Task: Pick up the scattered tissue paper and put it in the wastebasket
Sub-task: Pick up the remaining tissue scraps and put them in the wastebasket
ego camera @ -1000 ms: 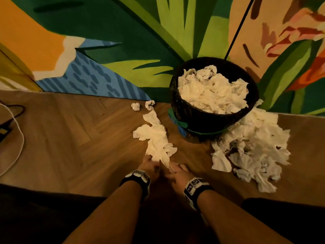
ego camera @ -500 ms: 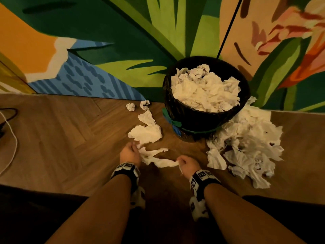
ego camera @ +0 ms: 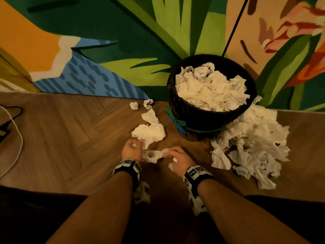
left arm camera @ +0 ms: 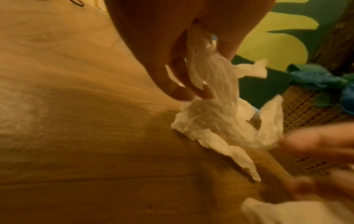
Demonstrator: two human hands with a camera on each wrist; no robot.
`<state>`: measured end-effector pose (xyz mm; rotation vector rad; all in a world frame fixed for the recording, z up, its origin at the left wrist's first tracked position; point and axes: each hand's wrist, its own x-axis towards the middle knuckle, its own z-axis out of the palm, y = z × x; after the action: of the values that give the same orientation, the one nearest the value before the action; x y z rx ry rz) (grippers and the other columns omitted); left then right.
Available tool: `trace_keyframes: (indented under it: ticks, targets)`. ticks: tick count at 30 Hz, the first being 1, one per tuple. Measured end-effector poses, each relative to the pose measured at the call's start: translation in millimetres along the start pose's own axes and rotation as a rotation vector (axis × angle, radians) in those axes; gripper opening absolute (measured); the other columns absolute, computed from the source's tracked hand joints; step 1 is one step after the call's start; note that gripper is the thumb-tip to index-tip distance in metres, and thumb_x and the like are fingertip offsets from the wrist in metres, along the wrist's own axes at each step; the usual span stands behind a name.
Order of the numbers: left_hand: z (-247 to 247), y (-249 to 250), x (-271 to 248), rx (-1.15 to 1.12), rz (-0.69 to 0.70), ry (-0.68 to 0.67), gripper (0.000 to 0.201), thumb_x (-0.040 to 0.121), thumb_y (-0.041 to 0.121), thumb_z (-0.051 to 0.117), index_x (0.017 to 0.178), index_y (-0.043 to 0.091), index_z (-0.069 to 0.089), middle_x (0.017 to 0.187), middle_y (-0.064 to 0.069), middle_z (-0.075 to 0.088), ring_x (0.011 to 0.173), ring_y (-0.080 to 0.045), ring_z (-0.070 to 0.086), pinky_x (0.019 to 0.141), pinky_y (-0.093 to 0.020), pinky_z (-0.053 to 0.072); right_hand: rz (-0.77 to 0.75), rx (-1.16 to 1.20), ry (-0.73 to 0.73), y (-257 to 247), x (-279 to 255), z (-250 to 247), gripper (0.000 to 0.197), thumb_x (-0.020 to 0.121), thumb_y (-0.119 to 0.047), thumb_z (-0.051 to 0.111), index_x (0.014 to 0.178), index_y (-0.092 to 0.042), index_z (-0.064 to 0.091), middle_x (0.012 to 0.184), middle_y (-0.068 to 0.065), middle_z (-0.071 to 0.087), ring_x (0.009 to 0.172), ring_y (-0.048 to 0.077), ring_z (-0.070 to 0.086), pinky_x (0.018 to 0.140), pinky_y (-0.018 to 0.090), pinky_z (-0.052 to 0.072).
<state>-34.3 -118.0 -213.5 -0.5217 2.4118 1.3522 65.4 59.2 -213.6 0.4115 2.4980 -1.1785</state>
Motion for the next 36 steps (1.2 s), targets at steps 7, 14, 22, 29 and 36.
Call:
trace_keyframes:
  ticks: [7, 14, 22, 29, 36]
  targets:
    - [13.4, 9.9, -8.9, -0.098, -0.085, -0.061, 0.042, 0.103, 0.043, 0.042, 0.129, 0.011, 0.043, 0.105, -0.004, 0.061, 0.085, -0.021, 0.058, 0.076, -0.024, 0.043, -0.007, -0.013, 0.014, -46.7, 19.9, 20.5, 0.032, 0.089, -0.023, 0.068, 0.120, -0.032, 0.063, 0.114, 0.001, 0.067, 0.105, 0.018, 0.063, 0.087, 0.024, 0.050]
    - [-18.2, -2.4, 9.4, 0.014, -0.135, 0.174, 0.050, 0.101, 0.041, 0.046, 0.138, 0.007, 0.049, 0.138, -0.018, 0.054, 0.125, -0.035, 0.052, 0.102, -0.040, 0.040, 0.174, 0.128, 0.148, -5.5, 21.2, -5.7, 0.028, 0.096, -0.039, 0.056, 0.092, -0.015, 0.070, 0.092, -0.001, 0.067, 0.091, 0.018, 0.061, 0.076, 0.023, 0.041]
    - [23.0, -29.6, -13.6, 0.667, 0.232, -0.211, 0.051, 0.089, 0.046, 0.066, 0.124, 0.015, 0.046, 0.148, -0.006, 0.021, 0.125, -0.031, 0.048, 0.102, -0.041, 0.047, 0.298, 0.311, 0.244, 31.3, 10.7, -24.0, 0.038, 0.088, -0.035, 0.069, 0.063, -0.016, 0.048, 0.059, -0.003, 0.049, 0.060, 0.016, 0.049, 0.055, 0.026, 0.038]
    - [64.9, 1.3, -8.6, 0.922, 0.406, -0.520, 0.064, 0.093, 0.045, 0.060, 0.142, 0.011, 0.038, 0.150, -0.013, 0.034, 0.135, -0.035, 0.036, 0.110, -0.042, 0.034, 0.313, 0.375, 0.336, 35.8, -0.6, -29.0, 0.030, 0.080, -0.046, 0.074, 0.075, -0.028, 0.050, 0.074, -0.011, 0.056, 0.068, 0.011, 0.055, 0.055, 0.023, 0.037]
    - [65.2, -9.0, -19.9, 0.491, 0.179, -0.422, 0.007, 0.096, 0.024, 0.057, 0.101, 0.021, 0.052, 0.102, -0.005, 0.059, 0.081, -0.020, 0.054, 0.071, -0.027, 0.040, 0.367, 0.278, 0.369, 50.8, -11.2, -46.5, 0.044, 0.079, 0.007, 0.059, 0.087, -0.037, 0.061, 0.114, 0.004, 0.060, 0.102, 0.026, 0.061, 0.079, 0.031, 0.053]
